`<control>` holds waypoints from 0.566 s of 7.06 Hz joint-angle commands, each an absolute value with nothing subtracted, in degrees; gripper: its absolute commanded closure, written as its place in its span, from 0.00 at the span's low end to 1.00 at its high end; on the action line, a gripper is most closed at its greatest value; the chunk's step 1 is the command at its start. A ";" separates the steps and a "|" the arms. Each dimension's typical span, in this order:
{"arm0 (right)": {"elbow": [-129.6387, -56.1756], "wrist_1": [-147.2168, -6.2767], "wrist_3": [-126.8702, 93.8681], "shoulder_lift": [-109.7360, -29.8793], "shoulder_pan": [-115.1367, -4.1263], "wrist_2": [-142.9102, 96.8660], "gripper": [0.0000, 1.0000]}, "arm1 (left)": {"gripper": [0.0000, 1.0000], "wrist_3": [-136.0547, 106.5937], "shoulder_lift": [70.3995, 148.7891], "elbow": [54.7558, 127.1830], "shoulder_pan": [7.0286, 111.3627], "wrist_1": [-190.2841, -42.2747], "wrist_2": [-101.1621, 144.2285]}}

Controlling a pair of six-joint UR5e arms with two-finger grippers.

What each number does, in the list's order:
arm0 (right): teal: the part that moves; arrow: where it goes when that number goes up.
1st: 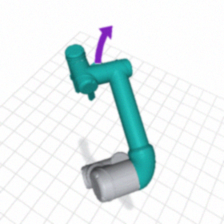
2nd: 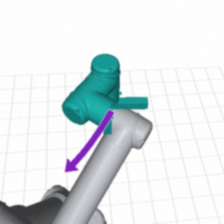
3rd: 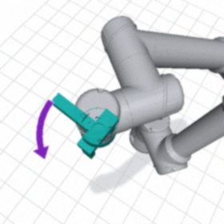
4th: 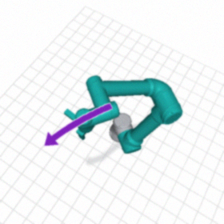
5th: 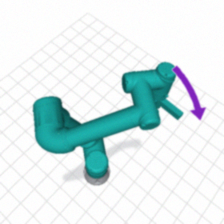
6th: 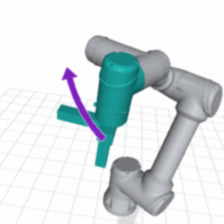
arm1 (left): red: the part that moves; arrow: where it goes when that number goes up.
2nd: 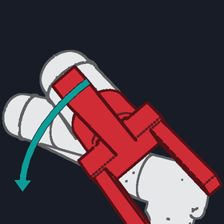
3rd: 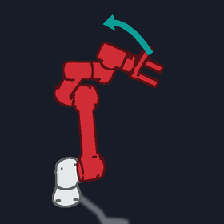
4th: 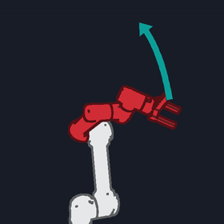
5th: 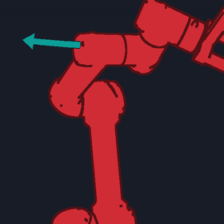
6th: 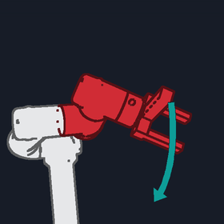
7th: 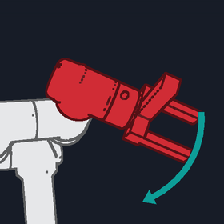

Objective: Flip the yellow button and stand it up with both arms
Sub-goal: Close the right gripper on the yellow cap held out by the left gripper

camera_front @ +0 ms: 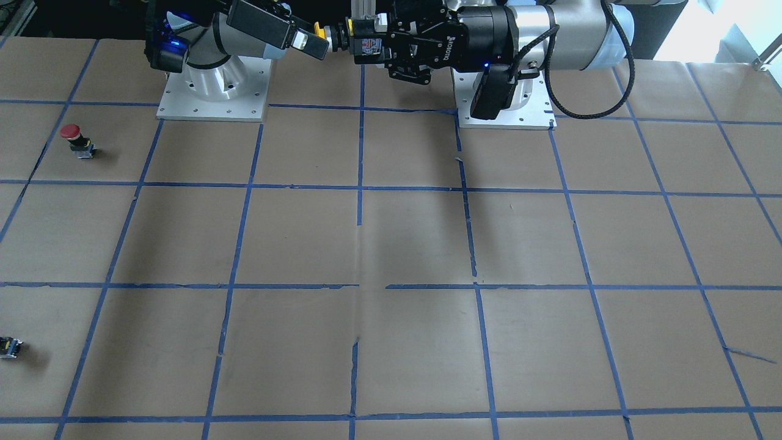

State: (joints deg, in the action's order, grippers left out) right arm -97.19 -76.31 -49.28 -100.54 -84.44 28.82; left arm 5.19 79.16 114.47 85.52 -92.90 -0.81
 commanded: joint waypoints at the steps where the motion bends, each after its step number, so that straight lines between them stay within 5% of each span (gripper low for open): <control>1: -97.21 -75.59 -49.31 -100.72 -84.46 28.74 0.26 | 0.93 5.19 79.10 114.35 85.52 -92.90 -0.79; 3: -97.21 -75.41 -49.22 -100.81 -84.38 28.65 0.65 | 0.93 5.19 79.01 114.43 85.52 -92.90 -0.79; 4: -97.12 -75.41 -49.22 -100.81 -84.38 28.65 0.74 | 0.93 5.19 78.93 114.43 85.52 -92.90 -0.79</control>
